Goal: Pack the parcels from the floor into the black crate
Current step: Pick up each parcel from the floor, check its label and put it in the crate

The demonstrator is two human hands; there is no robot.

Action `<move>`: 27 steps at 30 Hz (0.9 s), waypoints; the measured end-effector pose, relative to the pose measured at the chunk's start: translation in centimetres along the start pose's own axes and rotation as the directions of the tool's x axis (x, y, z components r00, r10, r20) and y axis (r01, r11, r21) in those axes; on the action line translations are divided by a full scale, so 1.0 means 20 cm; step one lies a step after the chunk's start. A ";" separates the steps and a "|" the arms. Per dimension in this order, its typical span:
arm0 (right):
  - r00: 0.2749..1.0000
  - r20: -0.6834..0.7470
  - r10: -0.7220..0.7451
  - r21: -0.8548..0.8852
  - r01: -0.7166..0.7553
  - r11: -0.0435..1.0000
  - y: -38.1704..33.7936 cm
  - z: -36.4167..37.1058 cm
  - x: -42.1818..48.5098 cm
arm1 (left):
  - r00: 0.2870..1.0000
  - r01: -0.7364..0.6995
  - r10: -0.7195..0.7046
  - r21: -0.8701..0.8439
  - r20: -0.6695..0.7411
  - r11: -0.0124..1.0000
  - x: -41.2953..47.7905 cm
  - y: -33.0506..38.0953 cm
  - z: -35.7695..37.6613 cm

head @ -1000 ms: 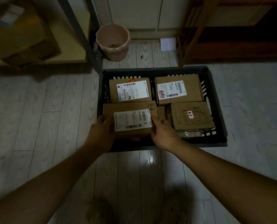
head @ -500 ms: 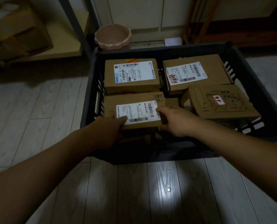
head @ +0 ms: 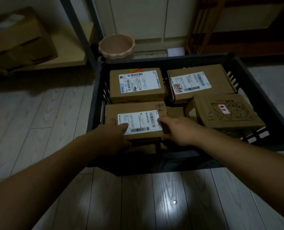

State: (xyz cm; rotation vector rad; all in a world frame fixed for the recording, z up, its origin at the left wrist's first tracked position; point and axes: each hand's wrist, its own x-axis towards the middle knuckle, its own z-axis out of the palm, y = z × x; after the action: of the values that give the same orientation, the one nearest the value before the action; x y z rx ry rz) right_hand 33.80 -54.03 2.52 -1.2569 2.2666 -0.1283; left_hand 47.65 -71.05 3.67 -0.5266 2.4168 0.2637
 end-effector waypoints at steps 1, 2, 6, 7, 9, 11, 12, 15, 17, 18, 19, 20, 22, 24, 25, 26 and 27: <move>1.000 0.010 -0.003 -0.012 0.003 1.000 0.00 0.00 0.00 | 1.000 -0.010 0.010 0.032 0.009 0.999 -0.01 0.01 0.02; 1.000 0.018 -0.007 -0.024 0.007 1.000 0.01 0.01 0.00 | 1.000 -0.016 0.015 0.056 0.015 0.998 -0.01 0.02 0.03; 1.000 0.008 -0.006 -0.099 0.006 0.995 0.01 0.01 0.01 | 0.999 0.009 -0.014 0.131 0.031 0.991 0.02 0.01 0.02; 1.000 -0.002 -0.006 -0.124 0.005 0.992 0.01 0.01 0.02 | 1.000 0.007 -0.010 0.152 0.025 0.988 0.03 0.01 0.02; 1.000 -0.013 -0.010 -0.161 0.008 0.987 -0.01 0.02 0.03 | 0.999 -0.023 0.018 0.167 0.031 0.986 0.07 0.00 0.01; 1.000 -0.014 -0.015 -0.194 0.012 0.981 -0.02 0.03 0.03 | 0.996 -0.039 0.030 0.105 0.084 0.994 0.10 0.00 0.01; 1.000 -0.017 -0.018 -0.204 0.014 0.979 -0.02 0.04 0.03 | 0.995 -0.041 0.034 0.065 0.096 0.997 0.12 0.00 0.01; 1.000 -0.016 -0.008 -0.181 0.005 0.984 -0.02 0.06 0.03 | 0.995 -0.038 0.039 -0.016 0.087 0.999 0.16 -0.01 0.02; 1.000 -0.017 -0.003 -0.168 0.000 0.986 -0.01 0.06 0.03 | 0.996 -0.030 0.034 -0.047 0.083 0.998 0.18 -0.01 0.04; 1.000 -0.019 -0.006 -0.168 0.003 0.986 -0.01 0.06 0.04 | 0.996 -0.030 0.035 -0.056 0.083 0.998 0.19 -0.02 0.05; 1.000 -0.021 -0.010 -0.169 0.006 0.986 -0.01 0.06 0.04 | 0.996 -0.034 0.039 -0.068 0.081 0.997 0.19 -0.02 0.05; 1.000 -0.022 -0.011 -0.168 0.007 0.986 -0.01 0.06 0.04 | 0.996 -0.040 0.047 -0.078 0.080 0.996 0.20 -0.02 0.05; 1.000 -0.017 -0.005 -0.153 0.002 0.988 0.00 0.07 0.04 | 0.994 -0.055 0.062 -0.091 0.085 0.994 0.20 -0.03 0.05; 1.000 -0.009 0.001 -0.135 -0.002 0.991 0.00 0.07 0.05 | 0.993 -0.059 0.066 -0.068 0.100 0.996 0.21 -0.03 0.07; 1.000 -0.007 0.001 -0.130 -0.002 0.992 -0.01 0.07 0.05 | 0.992 -0.058 0.063 -0.046 0.108 0.997 0.21 -0.03 0.07; 1.000 -0.004 0.003 -0.127 -0.003 0.992 0.00 0.07 0.05 | 0.992 -0.052 0.055 -0.030 0.115 0.998 0.21 -0.03 0.08; 1.000 0.001 0.008 -0.121 -0.008 0.993 0.00 0.06 0.06 | 0.992 -0.048 0.050 -0.022 0.119 0.999 0.22 -0.03 0.08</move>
State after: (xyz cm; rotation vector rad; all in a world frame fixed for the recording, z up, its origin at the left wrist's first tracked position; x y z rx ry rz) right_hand 33.99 -54.72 0.99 -1.3082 2.3078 0.0136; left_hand 45.76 -72.42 -0.38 -0.4475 2.3151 0.3298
